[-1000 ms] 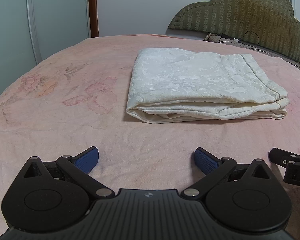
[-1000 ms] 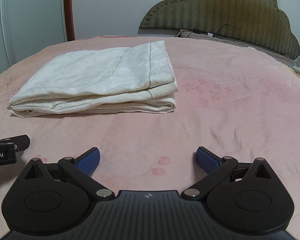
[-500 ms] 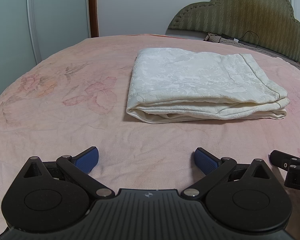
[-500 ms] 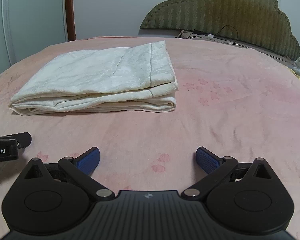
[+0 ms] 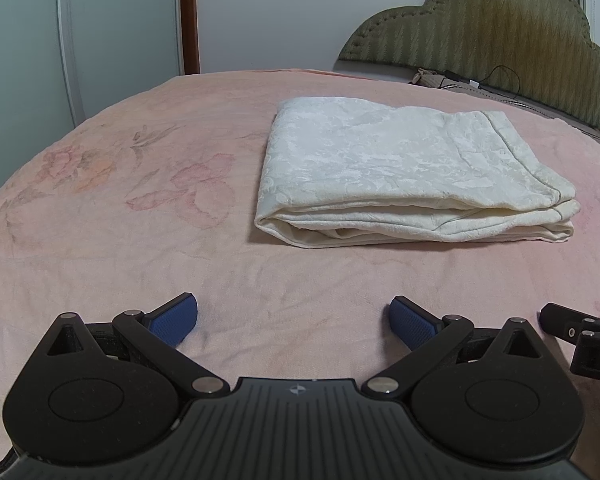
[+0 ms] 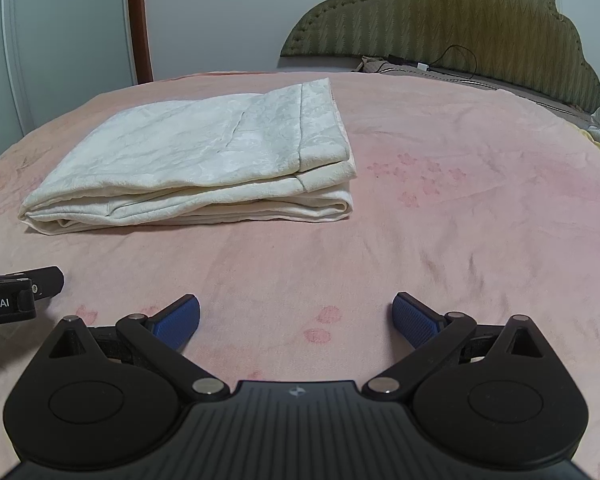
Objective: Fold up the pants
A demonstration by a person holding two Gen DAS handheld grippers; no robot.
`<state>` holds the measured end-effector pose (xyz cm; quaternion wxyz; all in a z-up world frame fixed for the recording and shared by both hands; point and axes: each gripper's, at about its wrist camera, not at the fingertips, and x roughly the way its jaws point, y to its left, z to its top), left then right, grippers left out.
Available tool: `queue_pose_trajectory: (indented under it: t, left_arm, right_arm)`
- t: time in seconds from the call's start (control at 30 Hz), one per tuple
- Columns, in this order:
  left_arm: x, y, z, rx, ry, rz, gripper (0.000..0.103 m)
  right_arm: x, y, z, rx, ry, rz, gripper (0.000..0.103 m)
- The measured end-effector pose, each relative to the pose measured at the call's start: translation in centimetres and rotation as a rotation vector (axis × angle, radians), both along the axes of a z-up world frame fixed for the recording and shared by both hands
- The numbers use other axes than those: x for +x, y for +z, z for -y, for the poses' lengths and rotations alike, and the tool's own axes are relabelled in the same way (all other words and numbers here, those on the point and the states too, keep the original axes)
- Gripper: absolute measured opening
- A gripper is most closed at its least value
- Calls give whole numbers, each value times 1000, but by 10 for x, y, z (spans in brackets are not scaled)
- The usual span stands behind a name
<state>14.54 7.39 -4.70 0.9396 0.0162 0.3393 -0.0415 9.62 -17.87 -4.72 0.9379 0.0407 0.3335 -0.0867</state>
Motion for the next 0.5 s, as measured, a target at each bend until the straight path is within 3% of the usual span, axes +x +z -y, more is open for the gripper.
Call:
queue_pose_trajectory:
  t: [0.5]
  left_arm:
    - [-1, 0, 3, 9, 10, 0, 103]
  right_arm:
    - [0, 0, 0, 0, 0, 0, 103]
